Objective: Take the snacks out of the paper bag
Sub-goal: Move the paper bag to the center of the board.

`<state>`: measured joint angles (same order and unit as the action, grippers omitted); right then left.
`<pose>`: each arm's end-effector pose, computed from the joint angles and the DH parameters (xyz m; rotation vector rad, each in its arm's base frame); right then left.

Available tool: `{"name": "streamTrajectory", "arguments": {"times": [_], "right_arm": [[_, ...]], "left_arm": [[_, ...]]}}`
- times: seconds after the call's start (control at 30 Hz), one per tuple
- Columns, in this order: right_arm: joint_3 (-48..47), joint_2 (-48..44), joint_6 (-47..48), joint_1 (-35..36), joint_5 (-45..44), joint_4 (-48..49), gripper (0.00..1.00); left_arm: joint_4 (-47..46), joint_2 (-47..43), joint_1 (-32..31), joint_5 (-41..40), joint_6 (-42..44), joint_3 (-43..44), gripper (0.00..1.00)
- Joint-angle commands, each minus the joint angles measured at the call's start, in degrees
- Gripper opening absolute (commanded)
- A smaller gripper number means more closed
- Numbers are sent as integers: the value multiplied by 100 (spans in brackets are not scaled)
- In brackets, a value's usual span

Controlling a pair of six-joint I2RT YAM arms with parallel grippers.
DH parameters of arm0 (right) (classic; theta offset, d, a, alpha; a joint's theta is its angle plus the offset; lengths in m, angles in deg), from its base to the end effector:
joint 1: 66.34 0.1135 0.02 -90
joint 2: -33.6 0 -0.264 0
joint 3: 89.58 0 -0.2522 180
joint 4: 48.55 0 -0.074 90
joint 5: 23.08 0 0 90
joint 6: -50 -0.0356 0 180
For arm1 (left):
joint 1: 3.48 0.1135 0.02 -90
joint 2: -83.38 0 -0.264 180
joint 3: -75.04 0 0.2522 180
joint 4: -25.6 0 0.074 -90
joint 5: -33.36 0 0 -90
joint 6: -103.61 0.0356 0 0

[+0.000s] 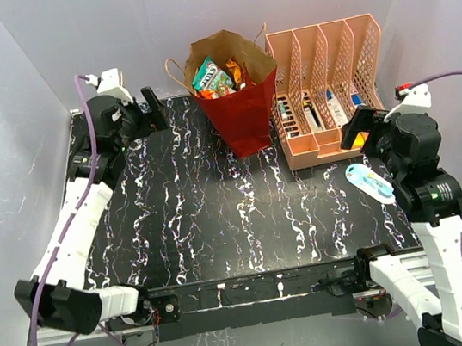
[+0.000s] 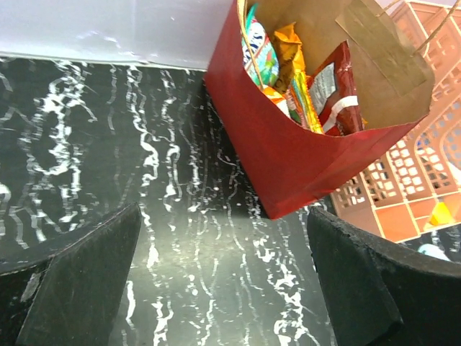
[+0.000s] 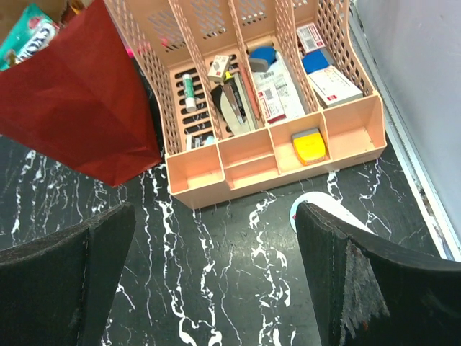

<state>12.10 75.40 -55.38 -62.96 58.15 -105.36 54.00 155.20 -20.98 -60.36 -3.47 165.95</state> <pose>0.1284 0.0021 0.4017 0.3024 1.8973 0.0726 0.2716 -0.0832 0.4291 -0.0418 1.7481 -0.3871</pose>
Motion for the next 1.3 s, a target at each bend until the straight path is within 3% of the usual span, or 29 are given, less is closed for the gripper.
{"name": "streamTrajectory", "arguments": {"times": [0.0, 0.23, 0.4, 0.6, 0.93, 1.27], "right_arm": [[22, -252, -39, -94, 232, 543, 98], [46, -467, -34, -134, 484, 718, 98], [51, -537, -43, -142, 582, 765, 98], [42, -616, -14, -145, 541, 745, 98], [7, -601, -27, -150, 518, 763, 98], [-15, -728, -13, -152, 337, 701, 98]], "left_arm": [[-181, 389, 400, 1284, -926, 442, 98], [-2944, 1664, 1221, 3440, -3444, 359, 98], [-5118, 2987, 1359, 4198, -4946, 738, 93], [-6865, 4015, 1352, 4571, -6076, 1163, 85], [-7023, 4267, 1022, 4622, -6209, 1302, 66], [-6691, 4462, 928, 4646, -6218, 1774, 37]]}}
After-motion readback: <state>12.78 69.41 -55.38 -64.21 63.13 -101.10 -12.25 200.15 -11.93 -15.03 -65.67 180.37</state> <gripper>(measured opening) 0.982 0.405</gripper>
